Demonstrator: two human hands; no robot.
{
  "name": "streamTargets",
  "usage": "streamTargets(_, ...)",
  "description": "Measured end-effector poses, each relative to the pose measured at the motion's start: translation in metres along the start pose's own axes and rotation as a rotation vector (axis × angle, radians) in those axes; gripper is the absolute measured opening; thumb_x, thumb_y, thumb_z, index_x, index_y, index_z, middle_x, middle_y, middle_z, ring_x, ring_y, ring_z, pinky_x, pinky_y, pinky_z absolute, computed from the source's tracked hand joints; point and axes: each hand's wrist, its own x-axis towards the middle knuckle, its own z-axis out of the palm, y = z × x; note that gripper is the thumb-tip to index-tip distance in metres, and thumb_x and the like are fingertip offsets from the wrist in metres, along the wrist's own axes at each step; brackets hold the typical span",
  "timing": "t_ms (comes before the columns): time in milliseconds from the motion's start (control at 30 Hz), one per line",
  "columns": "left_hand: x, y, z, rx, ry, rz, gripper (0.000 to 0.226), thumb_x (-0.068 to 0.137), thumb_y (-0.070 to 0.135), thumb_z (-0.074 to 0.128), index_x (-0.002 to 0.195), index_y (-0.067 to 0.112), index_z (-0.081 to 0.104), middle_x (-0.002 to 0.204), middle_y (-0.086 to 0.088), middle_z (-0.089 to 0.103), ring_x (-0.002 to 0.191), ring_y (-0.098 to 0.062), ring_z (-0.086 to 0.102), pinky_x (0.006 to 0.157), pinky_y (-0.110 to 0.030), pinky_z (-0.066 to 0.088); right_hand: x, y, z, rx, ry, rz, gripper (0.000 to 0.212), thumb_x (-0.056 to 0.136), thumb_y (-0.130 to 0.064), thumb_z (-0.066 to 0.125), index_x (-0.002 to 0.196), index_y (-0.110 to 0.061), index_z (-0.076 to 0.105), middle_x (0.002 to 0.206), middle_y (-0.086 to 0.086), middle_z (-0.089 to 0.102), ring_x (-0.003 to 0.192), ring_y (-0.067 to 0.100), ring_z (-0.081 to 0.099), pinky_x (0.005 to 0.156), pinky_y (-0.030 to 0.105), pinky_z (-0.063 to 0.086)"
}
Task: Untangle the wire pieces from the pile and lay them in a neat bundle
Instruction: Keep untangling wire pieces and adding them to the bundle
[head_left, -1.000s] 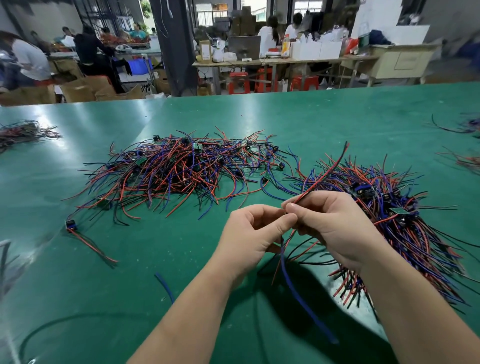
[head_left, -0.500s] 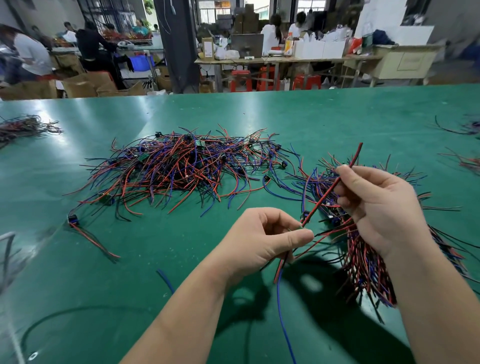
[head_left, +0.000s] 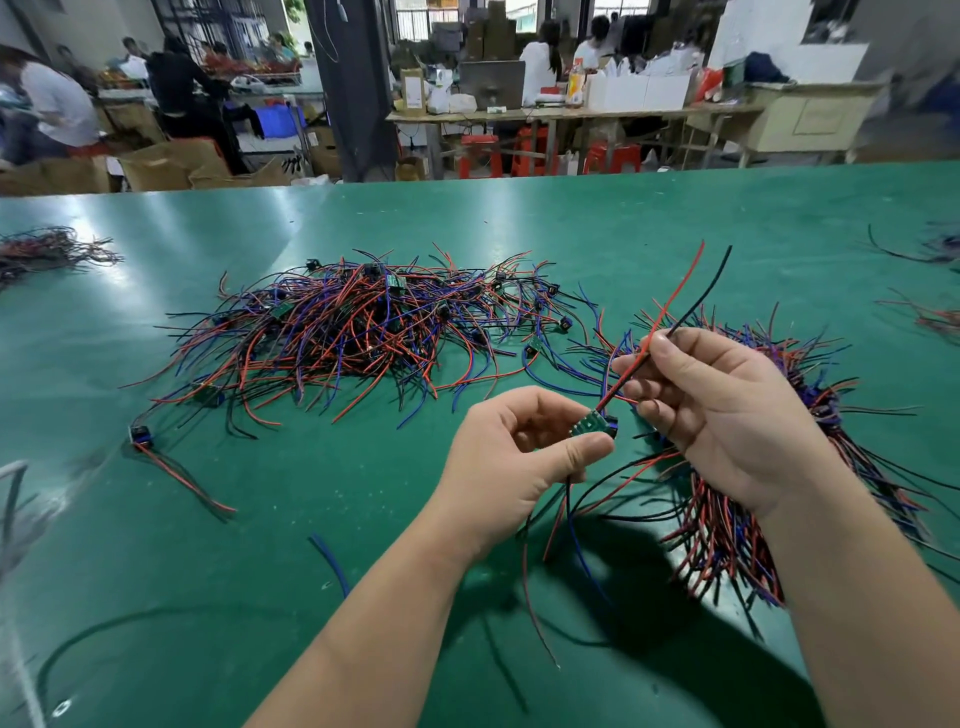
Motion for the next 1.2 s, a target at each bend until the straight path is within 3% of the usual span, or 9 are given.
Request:
streamTargets(100, -0.001, -0.001, 0.001, -0.054, -0.013, -0.023, 0.016, 0.066, 0.019, 0.074, 0.078, 0.012, 0.066, 0.066, -0.001, 0.067, 0.058, -0.011, 0.063, 0.056, -0.024, 0.056, 0.0, 0.0, 0.0, 0.007, 0.012, 0.009, 0.013, 0.077, -0.019, 0.058, 0.082, -0.007, 0.056, 0.074, 0.009, 0.07, 0.055, 0.009, 0.064, 0.048, 0.014, 0.051)
streamTargets(300, 0.0, 0.005, 0.002, -0.206, -0.105, -0.172, 0.027, 0.077, 0.031, 0.059, 0.085, 0.005, 0.066, 0.069, -0.003, 0.07, 0.052, -0.011, 0.065, 0.05, -0.021, 0.053, 0.002, 0.002, -0.001, 0.019, 0.03, -0.012, 0.01, 0.071, -0.017, 0.064, 0.077, -0.01, 0.059, 0.073, 0.007, 0.07, 0.055, 0.01, 0.065, 0.047, 0.014, 0.05)
streamTargets(433, -0.002, 0.005, 0.006, -0.292, -0.17, -0.249, 0.033, 0.079, 0.03, 0.055, 0.094, 0.002, 0.064, 0.068, -0.002, 0.069, 0.051, -0.009, 0.062, 0.052, -0.022, 0.054, 0.001, 0.006, -0.002, -0.077, -0.061, 0.04, 0.018, 0.064, -0.011, 0.069, 0.082, -0.011, 0.068, 0.072, 0.005, 0.071, 0.054, 0.008, 0.062, 0.048, 0.013, 0.048)
streamTargets(567, -0.006, 0.001, 0.006, -0.305, -0.253, -0.294, 0.031, 0.082, 0.03, 0.051, 0.095, 0.004, 0.063, 0.07, -0.001, 0.068, 0.054, -0.009, 0.063, 0.055, -0.023, 0.055, -0.002, 0.009, -0.003, -0.226, -0.163, 0.06, 0.016, 0.057, -0.013, 0.073, 0.073, -0.012, 0.076, 0.067, 0.005, 0.067, 0.052, 0.009, 0.056, 0.045, 0.013, 0.04)
streamTargets(633, -0.009, 0.0, 0.005, -0.35, -0.286, -0.316, 0.027, 0.084, 0.028, 0.051, 0.094, 0.006, 0.061, 0.072, -0.002, 0.067, 0.058, -0.01, 0.064, 0.056, -0.024, 0.055, -0.003, 0.007, -0.002, -0.271, -0.114, 0.011, 0.012, 0.058, -0.013, 0.072, 0.07, -0.009, 0.072, 0.062, 0.003, 0.065, 0.049, 0.007, 0.05, 0.044, 0.013, 0.038)
streamTargets(800, -0.012, 0.0, 0.0, -0.258, -0.416, -0.341, 0.02, 0.087, 0.024, 0.049, 0.092, 0.007, 0.059, 0.073, 0.0, 0.064, 0.063, -0.01, 0.063, 0.063, -0.025, 0.055, 0.003, -0.003, -0.008, -0.105, 0.153, -0.078, 0.001, 0.062, -0.014, 0.069, 0.062, -0.013, 0.068, 0.051, -0.004, 0.059, 0.044, 0.004, 0.049, 0.045, 0.013, 0.042)
streamTargets(1000, -0.016, 0.001, -0.002, -0.189, -0.553, -0.365, 0.017, 0.098, 0.021, 0.045, 0.094, 0.011, 0.059, 0.081, -0.001, 0.066, 0.075, -0.014, 0.065, 0.079, -0.027, 0.054, 0.01, -0.009, -0.02, 0.231, 0.403, -0.173, 0.033, 0.087, -0.014, 0.066, 0.054, -0.017, 0.061, 0.056, -0.002, 0.061, 0.043, 0.007, 0.051, 0.042, 0.015, 0.041)
streamTargets(1100, -0.012, 0.002, -0.004, -0.271, -0.535, -0.328, 0.019, 0.096, 0.019, 0.042, 0.095, 0.012, 0.06, 0.084, 0.001, 0.07, 0.077, -0.014, 0.067, 0.085, -0.028, 0.054, 0.014, -0.01, -0.023, 0.343, 0.447, -0.183, 0.033, 0.098, -0.026, 0.049, 0.069, -0.018, 0.063, 0.057, -0.002, 0.061, 0.046, 0.01, 0.054, 0.045, 0.015, 0.041)
streamTargets(1200, -0.006, 0.007, -0.005, -0.456, -0.38, -0.29, 0.025, 0.091, 0.023, 0.045, 0.09, 0.016, 0.07, 0.088, -0.002, 0.074, 0.074, -0.015, 0.07, 0.077, -0.026, 0.056, 0.015, -0.012, -0.024, 0.316, 0.441, -0.105, 0.018, 0.098, -0.02, 0.044, 0.087, -0.018, 0.059, 0.062, 0.002, 0.063, 0.048, 0.014, 0.061, 0.046, 0.016, 0.045)
